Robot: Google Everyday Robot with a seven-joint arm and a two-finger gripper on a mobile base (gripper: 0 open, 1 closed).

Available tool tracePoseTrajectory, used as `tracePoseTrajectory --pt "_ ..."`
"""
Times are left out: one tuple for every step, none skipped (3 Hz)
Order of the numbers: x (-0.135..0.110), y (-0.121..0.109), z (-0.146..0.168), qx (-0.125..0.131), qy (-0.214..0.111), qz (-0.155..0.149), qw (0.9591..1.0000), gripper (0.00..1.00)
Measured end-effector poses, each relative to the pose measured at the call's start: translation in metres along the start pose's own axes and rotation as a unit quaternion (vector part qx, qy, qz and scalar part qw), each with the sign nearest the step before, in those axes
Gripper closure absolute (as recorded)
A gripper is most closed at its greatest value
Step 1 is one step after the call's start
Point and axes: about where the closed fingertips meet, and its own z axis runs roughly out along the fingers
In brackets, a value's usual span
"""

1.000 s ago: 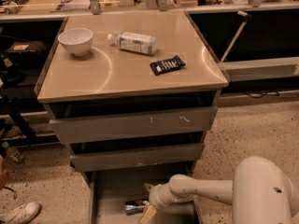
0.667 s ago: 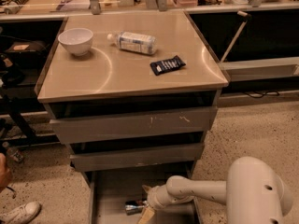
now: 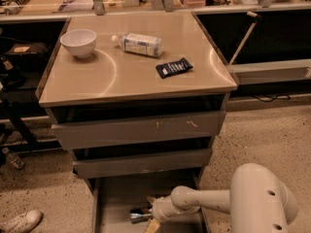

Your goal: Pick redbull can from bottom drawer and place on counter

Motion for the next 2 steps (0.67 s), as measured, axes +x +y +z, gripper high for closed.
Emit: tracePoseTrajectory --pt "0.002 -0.005 0.006 -0.01 -0.004 -0.006 0.9999 0.0" --pt "0.004 -0.018 0.016 -0.017 -0.009 -0.015 0.9997 0.0"
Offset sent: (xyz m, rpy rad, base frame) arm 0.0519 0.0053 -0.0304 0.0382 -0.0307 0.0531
